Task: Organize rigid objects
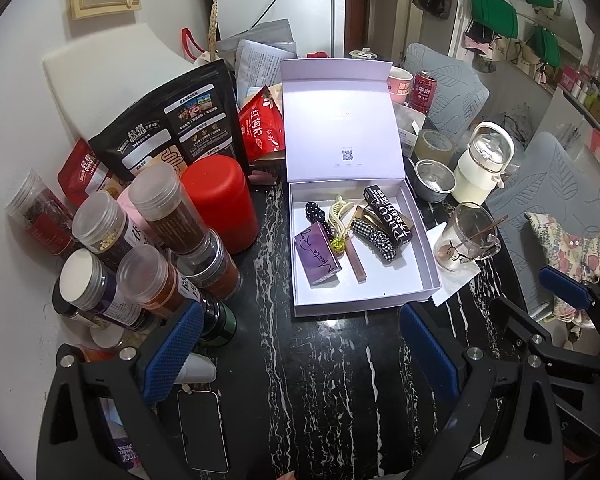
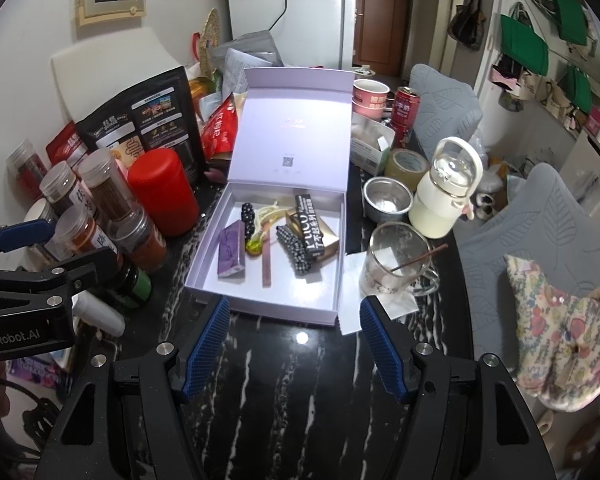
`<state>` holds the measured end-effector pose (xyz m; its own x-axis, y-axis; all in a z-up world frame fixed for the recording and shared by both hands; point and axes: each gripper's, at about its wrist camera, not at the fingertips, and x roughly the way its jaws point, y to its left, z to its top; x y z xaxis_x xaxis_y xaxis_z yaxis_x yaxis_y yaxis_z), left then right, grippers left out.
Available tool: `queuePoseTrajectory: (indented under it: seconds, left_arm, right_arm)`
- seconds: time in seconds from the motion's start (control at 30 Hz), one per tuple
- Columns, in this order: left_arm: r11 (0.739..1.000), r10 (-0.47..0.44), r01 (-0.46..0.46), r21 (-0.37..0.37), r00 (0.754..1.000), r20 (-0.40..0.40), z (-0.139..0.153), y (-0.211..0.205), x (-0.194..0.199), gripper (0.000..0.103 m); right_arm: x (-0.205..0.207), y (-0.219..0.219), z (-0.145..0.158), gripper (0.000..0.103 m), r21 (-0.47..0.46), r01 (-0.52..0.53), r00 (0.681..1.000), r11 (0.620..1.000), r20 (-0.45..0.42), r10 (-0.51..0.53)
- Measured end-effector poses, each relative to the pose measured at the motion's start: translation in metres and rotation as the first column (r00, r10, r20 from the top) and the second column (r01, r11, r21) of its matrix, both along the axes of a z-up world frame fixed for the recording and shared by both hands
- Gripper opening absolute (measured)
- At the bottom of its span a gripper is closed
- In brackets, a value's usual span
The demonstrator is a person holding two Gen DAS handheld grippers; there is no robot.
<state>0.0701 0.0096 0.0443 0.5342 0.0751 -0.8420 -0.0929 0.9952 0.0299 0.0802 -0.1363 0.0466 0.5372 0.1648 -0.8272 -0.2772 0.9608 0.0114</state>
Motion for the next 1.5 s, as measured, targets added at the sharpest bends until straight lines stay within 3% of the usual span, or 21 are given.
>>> queuePoseTrajectory:
  seconds: [1.5]
  left_arm:
    - [1.0,-0.029,0.029,-0.01,0.999,-0.016,-0.001,-0.01,-0.011,0.1]
  right_arm:
    - [-0.009,-0.018,0.002,0.068,-0.008,-0.006,1.0,1.0,0.007,0.006]
